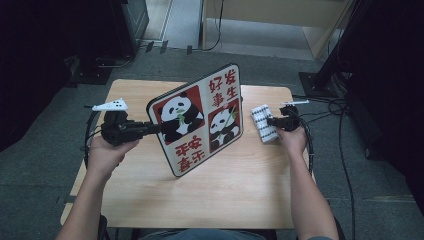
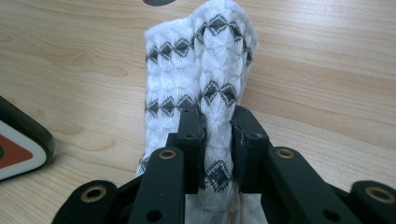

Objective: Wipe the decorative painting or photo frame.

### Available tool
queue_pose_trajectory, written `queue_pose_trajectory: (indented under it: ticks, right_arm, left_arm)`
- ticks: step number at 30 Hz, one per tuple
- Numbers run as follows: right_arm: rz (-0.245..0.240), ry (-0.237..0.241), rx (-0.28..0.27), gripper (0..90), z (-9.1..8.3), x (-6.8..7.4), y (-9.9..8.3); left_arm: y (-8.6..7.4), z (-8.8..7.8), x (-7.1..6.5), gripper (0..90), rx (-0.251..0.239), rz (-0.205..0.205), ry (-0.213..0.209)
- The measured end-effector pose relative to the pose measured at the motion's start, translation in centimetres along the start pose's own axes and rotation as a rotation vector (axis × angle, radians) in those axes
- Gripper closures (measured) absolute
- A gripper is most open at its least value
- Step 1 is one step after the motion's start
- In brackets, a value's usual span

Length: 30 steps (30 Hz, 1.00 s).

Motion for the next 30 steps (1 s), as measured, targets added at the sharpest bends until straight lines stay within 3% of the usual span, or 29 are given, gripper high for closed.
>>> queue_pose_trajectory:
  ticks: [10, 24, 30]
  right_arm:
    - [0.0, -0.004, -0.028, 62.6, -0.2, 0.0, 0.4]
    - [-0.025, 0.027, -0.087, 57.1, -1.9, 1.1, 1.5]
    - [-0.031, 0.037, -0.086, 55.4, -2.2, 1.5, 1.4]
  left_arm:
    - [0.1, 0.0, -0.1, 77.4, 0.001, 0.002, 0.008]
    - [0.1, 0.0, 0.0, 72.1, 0.004, 0.002, 0.033]
    - [0.0, 0.1, 0.2, 66.9, 0.014, -0.006, 0.046]
Point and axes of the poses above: each handheld gripper's, and its own axes: z roughly forward along the jaws, y roughly out of its top, x roughly to its left, the point moved 10 cm from there along z, roughly forward along the jaws, and after that the axes turned 1 degree about x, right-handed, at the moved point
